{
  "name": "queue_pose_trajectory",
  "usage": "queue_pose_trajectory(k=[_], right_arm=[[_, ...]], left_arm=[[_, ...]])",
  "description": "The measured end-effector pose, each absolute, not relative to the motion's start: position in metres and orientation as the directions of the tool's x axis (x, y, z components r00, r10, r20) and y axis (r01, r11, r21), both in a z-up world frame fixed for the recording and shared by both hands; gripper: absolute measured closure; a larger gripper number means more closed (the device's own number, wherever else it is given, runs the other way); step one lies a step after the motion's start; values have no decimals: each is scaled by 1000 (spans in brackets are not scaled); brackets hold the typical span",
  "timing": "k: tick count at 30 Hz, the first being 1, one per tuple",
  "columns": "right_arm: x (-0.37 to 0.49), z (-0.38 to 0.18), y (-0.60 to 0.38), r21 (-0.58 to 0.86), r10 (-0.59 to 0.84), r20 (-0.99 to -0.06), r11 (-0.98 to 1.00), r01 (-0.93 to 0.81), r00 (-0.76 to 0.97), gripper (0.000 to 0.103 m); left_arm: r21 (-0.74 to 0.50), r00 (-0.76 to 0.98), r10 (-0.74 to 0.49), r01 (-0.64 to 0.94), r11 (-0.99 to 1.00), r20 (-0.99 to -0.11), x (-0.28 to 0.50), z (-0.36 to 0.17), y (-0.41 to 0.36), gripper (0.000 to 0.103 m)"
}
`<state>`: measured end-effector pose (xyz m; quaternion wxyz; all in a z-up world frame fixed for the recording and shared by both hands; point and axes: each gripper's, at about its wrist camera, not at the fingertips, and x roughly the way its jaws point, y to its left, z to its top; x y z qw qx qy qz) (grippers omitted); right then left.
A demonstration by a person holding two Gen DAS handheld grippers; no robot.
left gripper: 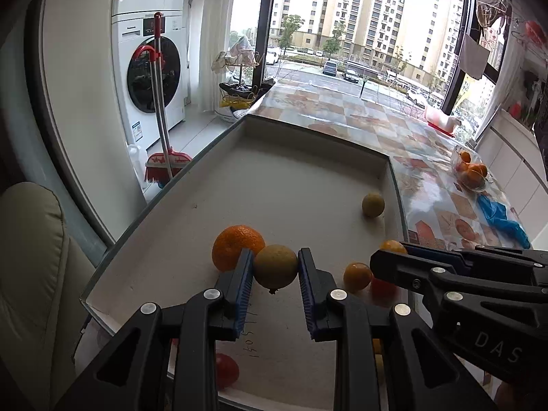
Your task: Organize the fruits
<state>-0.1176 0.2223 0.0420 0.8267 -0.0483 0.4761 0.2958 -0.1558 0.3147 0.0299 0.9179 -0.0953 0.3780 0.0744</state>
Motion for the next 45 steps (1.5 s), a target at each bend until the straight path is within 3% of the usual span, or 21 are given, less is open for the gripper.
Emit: queue_pose_trajectory(k=[3, 7, 8, 10, 11, 12, 13, 14, 18, 19, 20, 22, 45], right_arm=[[-114, 40, 222, 204, 433, -826, 825, -526, 360, 83], [-111, 41, 217, 204, 422, -832, 837, -508, 361, 70], [-111, 41, 214, 202, 419, -831, 840, -503, 365, 67], [-110, 44, 207, 221, 430, -825, 843, -490, 367, 66], [-109, 45, 204, 230, 432, -824, 846, -480, 366, 57], [-107, 46, 202, 235, 432, -823, 850, -472, 368, 47], [-107, 48, 199, 239, 435, -820, 851, -468, 372, 26], [-107, 50, 198, 243, 441, -814, 849, -469, 378, 18], [-109, 53, 199, 231, 433, -820, 848, -476, 374, 17], [-110, 54, 199, 234, 437, -819, 847, -477, 373, 15], [-110, 56, 196, 237, 435, -818, 851, -468, 377, 12], [-110, 58, 193, 219, 414, -824, 862, -457, 386, 0], [-122, 53, 173, 182, 339, -876, 890, -417, 342, 0]], left_arm=[[-130, 703, 56, -209, 969, -709, -155, 30, 317, 75], [-121, 698, 63, -210, 970, -713, -155, 31, 318, 71], [-114, 697, 75, -221, 969, -713, -155, 32, 319, 67], [-85, 681, 147, -295, 952, -717, -157, 32, 326, 24], [-98, 682, 157, -320, 942, -714, -159, 32, 331, 19], [-133, 690, 137, -323, 937, -711, -161, 32, 337, 18], [-162, 690, 116, -325, 932, -714, -162, 32, 341, 18], [-176, 684, 104, -327, 928, -722, -162, 31, 344, 18], [-134, 671, 130, -327, 936, -730, -163, 33, 339, 17], [-123, 671, 141, -330, 936, -728, -164, 34, 338, 5], [-109, 668, 161, -343, 933, -727, -164, 35, 338, 0], [-120, 686, 154, -334, 935, -711, -169, 38, 339, 0], [-10, 607, 168, -278, 960, -777, -182, 45, 308, 0]])
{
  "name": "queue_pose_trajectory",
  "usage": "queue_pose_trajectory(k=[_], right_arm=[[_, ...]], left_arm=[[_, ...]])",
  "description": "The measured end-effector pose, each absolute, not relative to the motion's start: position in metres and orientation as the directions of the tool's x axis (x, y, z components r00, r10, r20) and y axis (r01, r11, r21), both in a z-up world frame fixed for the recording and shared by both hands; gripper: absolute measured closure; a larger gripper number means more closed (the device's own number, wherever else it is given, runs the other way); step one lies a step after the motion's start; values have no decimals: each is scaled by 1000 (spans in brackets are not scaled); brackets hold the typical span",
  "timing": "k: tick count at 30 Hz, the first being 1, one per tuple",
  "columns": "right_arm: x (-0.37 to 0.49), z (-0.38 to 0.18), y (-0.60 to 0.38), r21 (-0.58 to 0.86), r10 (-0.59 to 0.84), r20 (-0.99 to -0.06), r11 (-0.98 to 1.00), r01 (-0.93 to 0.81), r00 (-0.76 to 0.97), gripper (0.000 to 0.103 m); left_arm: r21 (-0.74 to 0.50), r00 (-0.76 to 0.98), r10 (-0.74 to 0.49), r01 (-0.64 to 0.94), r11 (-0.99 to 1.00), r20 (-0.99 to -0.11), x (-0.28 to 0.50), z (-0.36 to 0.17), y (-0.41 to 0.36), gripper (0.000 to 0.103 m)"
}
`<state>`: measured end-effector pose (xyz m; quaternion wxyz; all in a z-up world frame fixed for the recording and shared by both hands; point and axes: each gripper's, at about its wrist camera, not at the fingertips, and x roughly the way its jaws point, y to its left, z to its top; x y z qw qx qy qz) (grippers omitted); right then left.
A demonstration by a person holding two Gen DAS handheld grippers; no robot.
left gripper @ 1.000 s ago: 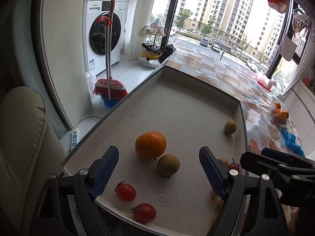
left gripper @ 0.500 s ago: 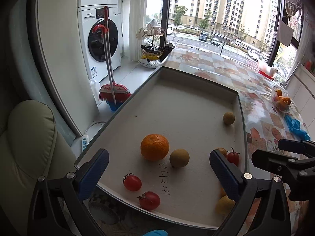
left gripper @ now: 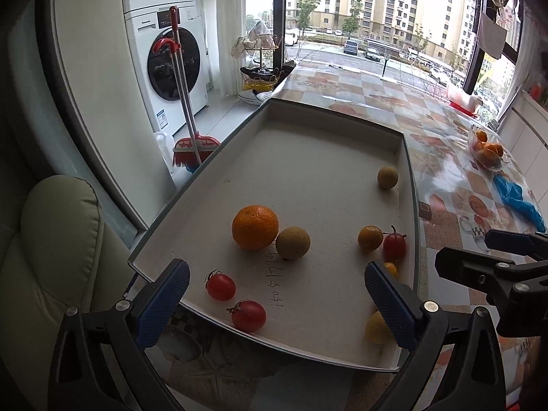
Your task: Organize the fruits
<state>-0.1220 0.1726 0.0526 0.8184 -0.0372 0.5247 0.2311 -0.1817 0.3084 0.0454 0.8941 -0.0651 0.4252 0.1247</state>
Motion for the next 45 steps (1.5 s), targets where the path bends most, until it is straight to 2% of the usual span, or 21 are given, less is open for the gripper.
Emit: queue_pose_trajectory(k=[45], right_arm=[[-131, 54, 173, 171, 335, -879, 886, -432, 339, 0]], left_arm=[[44, 592, 202, -270, 962, -780, -187, 47, 296, 0]])
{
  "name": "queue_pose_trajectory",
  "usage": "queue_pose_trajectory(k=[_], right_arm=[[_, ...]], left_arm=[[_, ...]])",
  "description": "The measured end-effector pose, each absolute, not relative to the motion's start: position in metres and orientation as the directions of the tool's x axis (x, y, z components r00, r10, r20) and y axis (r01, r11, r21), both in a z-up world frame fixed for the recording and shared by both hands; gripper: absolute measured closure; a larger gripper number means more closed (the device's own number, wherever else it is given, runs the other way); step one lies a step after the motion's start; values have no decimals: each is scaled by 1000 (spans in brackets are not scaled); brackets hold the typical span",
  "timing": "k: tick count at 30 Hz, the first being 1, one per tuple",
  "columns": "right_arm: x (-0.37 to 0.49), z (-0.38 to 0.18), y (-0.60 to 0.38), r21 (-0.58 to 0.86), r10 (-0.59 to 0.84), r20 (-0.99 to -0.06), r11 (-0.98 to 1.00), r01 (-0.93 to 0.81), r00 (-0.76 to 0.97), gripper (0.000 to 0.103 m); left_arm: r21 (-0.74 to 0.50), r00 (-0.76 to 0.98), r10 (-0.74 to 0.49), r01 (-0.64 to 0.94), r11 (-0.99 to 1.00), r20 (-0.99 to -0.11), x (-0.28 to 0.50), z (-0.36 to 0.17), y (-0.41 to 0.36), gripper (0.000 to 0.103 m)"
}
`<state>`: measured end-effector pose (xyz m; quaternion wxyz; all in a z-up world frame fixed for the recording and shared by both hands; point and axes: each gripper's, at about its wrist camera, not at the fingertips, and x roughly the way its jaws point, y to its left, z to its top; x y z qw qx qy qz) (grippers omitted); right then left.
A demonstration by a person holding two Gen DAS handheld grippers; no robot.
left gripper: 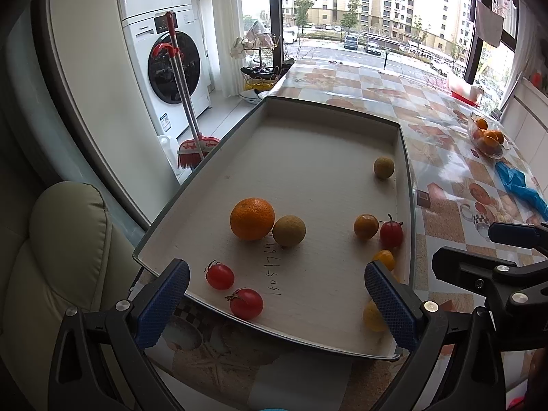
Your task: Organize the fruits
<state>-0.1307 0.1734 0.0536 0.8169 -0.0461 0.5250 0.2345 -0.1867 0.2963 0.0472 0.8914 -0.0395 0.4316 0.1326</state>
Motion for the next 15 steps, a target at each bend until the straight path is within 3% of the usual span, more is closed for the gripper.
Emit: queue_pose_trajectory(k=[15], right_arm=[[-131, 51, 169, 184, 352, -874, 877, -443, 334, 0]], left_arm=[[67, 603, 220, -265, 962, -767, -189, 47, 292, 0]])
